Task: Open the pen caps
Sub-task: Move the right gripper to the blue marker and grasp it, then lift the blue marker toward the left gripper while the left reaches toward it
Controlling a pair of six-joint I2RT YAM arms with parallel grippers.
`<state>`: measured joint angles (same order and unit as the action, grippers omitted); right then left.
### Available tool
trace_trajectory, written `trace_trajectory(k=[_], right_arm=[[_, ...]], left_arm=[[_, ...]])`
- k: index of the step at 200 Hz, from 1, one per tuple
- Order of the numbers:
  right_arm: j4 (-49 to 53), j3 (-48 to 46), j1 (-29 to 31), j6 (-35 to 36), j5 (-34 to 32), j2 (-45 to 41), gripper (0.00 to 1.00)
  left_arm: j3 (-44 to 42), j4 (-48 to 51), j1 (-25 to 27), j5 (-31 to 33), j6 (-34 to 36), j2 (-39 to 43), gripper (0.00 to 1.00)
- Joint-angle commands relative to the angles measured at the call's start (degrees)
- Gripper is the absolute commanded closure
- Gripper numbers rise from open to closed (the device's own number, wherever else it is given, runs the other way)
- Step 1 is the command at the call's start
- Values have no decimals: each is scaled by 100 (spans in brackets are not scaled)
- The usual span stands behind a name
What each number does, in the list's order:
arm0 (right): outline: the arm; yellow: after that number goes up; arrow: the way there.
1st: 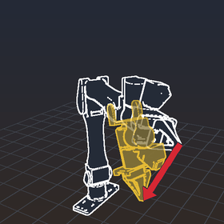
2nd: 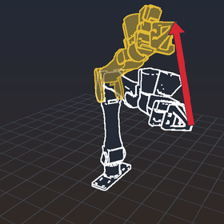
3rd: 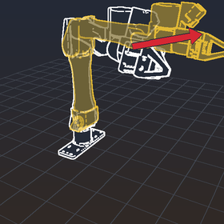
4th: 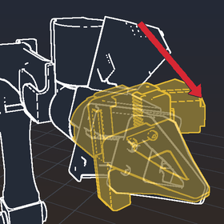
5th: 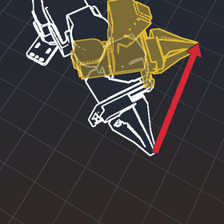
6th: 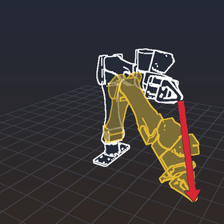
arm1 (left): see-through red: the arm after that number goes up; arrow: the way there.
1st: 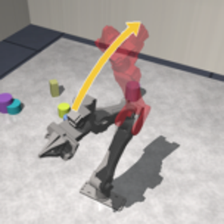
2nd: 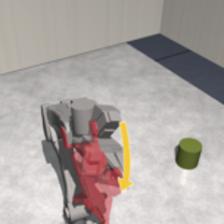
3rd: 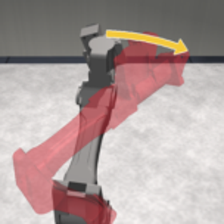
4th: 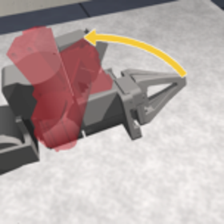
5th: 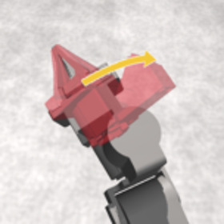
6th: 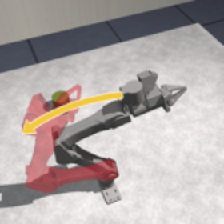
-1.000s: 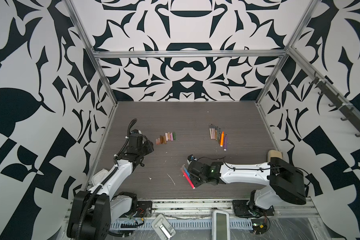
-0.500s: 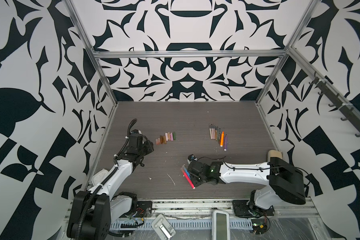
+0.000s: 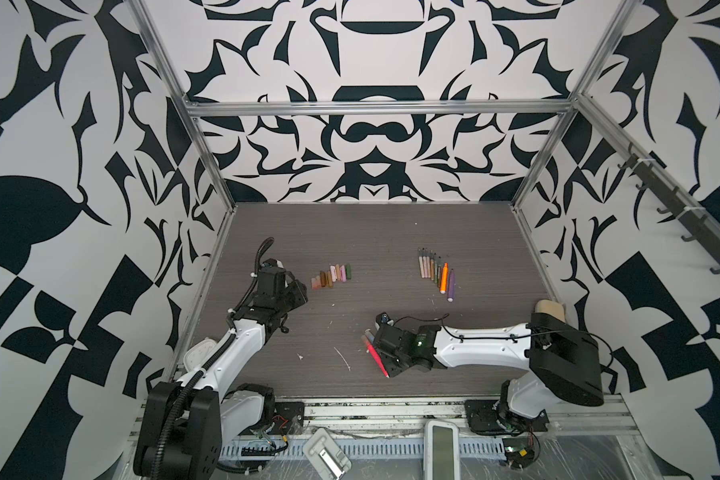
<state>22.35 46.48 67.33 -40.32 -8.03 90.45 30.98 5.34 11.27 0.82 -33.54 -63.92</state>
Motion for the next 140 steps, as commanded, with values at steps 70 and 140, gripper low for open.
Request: trace_trajectory(k=[70, 140], right_arm=[[695, 94, 27, -273, -719, 182, 74], [243, -57, -49, -85, -414, -90, 86]], left_arm=[[14, -77, -1, -265, 109, -207, 49], [135, -25, 7, -429, 127, -427, 46]])
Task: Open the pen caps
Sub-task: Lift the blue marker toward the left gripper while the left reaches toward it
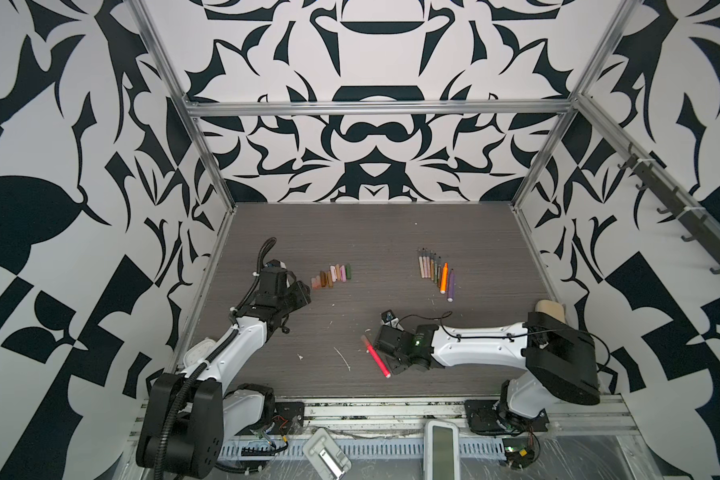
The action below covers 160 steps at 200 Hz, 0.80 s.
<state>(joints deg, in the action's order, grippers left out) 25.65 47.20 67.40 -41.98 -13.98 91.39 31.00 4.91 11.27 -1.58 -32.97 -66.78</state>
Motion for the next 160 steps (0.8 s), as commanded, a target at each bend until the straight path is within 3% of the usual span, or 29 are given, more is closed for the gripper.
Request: trace_trajectory(k=[1, 21, 33, 77, 105, 160], right_arm=[[-82, -131, -58, 83, 183, -201, 87], [-103, -255, -192, 153, 236, -600, 89], [-222, -352, -297, 261, 614, -870, 90], [-951, -698, -778, 205, 1566, -1571, 99], [-1098, -730, -833, 117, 1678, -1718, 100], [-1137, -664, -925, 134, 1709, -1823, 100]], left_arm=[[138, 19, 7, -217, 71, -150, 46], [123, -62, 86, -719, -167, -199, 45], [-14, -406, 252, -1171, -552, -288, 43], [-160, -1914, 1557, -2149, -2247, -1167, 38], [-186, -2853, 1859, -2461, -3124, -1615, 38], [30, -3294, 2266, -2553, -3609, -2003, 40]])
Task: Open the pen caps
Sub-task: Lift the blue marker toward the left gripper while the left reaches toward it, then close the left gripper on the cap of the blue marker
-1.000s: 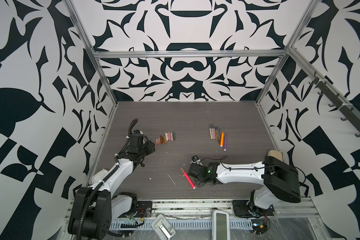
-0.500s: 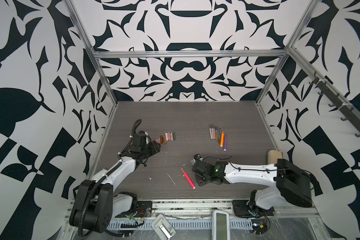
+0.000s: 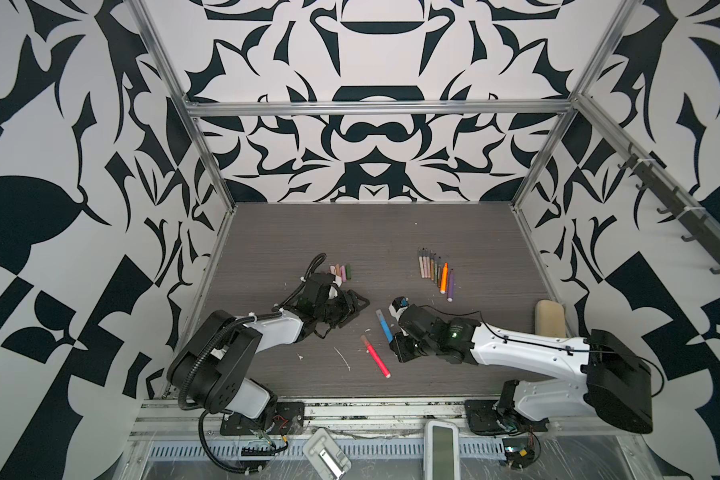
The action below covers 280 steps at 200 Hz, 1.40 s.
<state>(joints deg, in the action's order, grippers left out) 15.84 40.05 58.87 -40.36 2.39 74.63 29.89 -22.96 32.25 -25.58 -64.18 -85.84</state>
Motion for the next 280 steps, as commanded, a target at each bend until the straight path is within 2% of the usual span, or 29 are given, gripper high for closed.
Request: trace_trajectory(k=[1, 41, 59, 82, 122, 149, 185, 201, 222, 227, 238, 261, 280], right_arm=[[-157, 53, -75, -30, 79, -144, 100], [-157, 112, -327, 37, 240, -127, 100], [-142, 151, -364, 71, 283, -117, 100], [-133, 156, -370, 72, 295, -127, 100], [-142, 126, -372, 65, 321, -144, 100], [-151, 134, -372, 57, 323, -166, 100], [-98, 191, -369, 74, 306, -151, 100], [-75, 209, -370, 88, 284, -144, 100], [-61, 231, -370, 93, 280, -148, 100], [-63, 239, -372, 101, 301, -153, 99], [-80, 235, -368, 133, 332, -183, 92], [-73, 213, -374, 100, 186, -288, 70], [-28, 231, -427, 108, 130, -310, 67]], left_arm=[[145, -521, 181, -151, -498, -107, 40], [198, -936, 569, -124, -890, -235, 42], [269, -999, 689, -128, -929, -272, 46], [287, -1120, 756, -137, -1005, -326, 53], [357, -1303, 818, -226, -1113, -483, 53], [377, -1418, 870, -263, -1153, -589, 57], [351, -1665, 888, -327, -1240, -693, 69], [347, -1723, 895, -365, -1250, -730, 76], [347, -1842, 897, -440, -1281, -779, 95], [349, -1852, 906, -440, -1288, -781, 100], [351, -1860, 906, -462, -1290, -775, 100], [341, -1863, 923, -474, -1277, -751, 100], [342, -1861, 937, -475, -1288, -708, 100]])
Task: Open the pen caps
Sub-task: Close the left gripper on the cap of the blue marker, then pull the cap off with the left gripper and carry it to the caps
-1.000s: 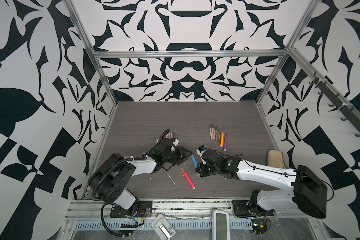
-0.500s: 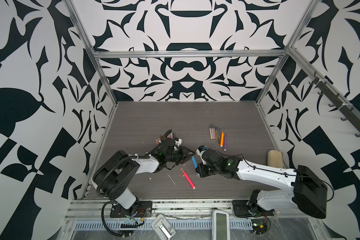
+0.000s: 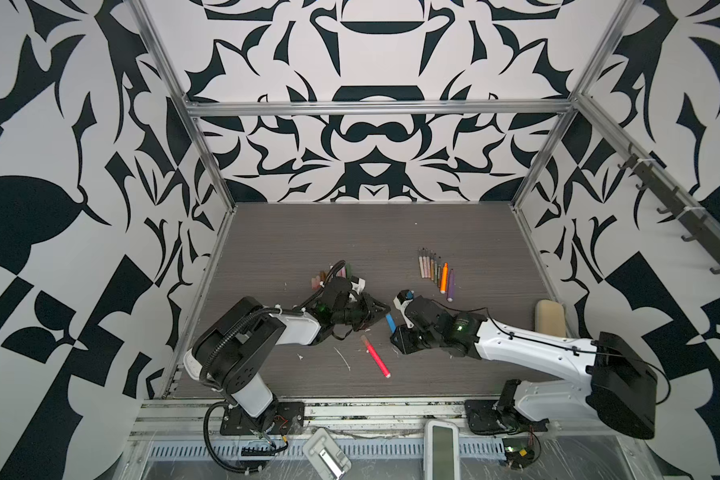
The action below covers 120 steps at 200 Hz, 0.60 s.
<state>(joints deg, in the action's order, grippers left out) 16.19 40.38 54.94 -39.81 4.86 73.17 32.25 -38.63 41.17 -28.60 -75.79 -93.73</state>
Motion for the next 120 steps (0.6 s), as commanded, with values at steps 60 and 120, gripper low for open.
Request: trace_trajectory(k=[60, 120], right_arm=[[-36, 292, -303, 122, -36, 4, 71], [-146, 292, -424, 198, 205, 197, 100]], left_arm=[[80, -294, 111, -195, -146, 266, 100], [212, 138, 41, -197, 136, 466, 100]])
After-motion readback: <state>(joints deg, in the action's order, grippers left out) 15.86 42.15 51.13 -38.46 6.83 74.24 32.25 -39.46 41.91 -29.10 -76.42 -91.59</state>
